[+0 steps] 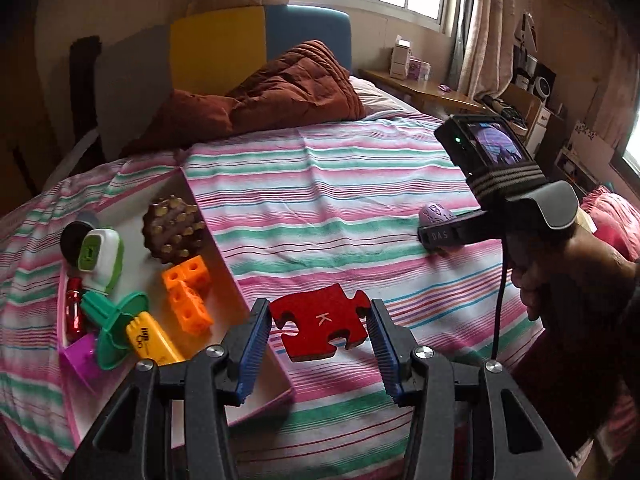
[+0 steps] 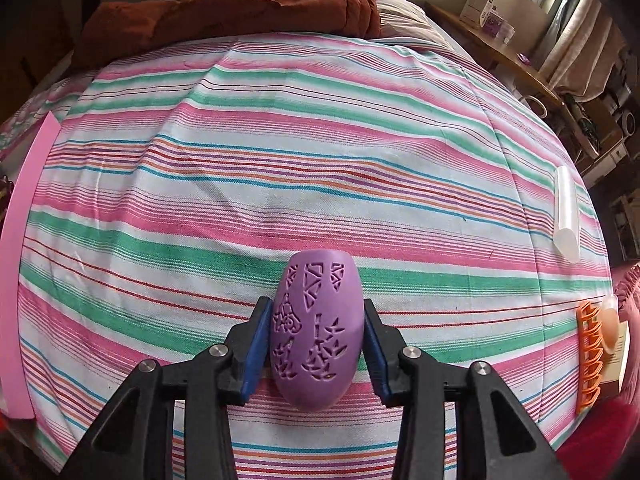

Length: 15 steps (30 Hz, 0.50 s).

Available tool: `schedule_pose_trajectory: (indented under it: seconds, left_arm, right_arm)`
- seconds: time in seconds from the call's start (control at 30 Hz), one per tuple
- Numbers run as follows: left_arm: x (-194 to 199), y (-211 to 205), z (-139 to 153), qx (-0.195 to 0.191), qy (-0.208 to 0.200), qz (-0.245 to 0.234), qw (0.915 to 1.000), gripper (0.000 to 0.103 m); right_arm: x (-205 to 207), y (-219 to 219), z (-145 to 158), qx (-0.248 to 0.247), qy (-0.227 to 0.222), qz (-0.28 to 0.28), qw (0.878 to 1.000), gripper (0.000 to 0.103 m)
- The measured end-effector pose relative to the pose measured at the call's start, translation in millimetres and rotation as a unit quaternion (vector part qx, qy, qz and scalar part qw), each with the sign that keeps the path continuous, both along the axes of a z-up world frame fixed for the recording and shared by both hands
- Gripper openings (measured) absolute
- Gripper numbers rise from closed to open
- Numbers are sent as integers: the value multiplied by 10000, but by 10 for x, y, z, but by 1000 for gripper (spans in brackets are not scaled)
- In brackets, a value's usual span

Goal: Organize rigid objects
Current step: 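Carry the red puzzle piece into the tray and open the left gripper while the right holds the egg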

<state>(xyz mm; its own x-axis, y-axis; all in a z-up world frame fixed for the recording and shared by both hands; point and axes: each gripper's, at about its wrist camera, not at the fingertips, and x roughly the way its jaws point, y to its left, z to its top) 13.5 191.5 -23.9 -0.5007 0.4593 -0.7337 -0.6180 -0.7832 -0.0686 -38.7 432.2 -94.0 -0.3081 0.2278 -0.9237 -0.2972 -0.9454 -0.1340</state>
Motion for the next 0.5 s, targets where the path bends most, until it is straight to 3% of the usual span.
schedule_pose_trajectory:
  seconds: [0.5]
  left_arm:
    - [-194,-662,-62,-90,-68,1035,9946,50]
  right_arm:
    - [-59,20,-44,336,6,174,9993,43]
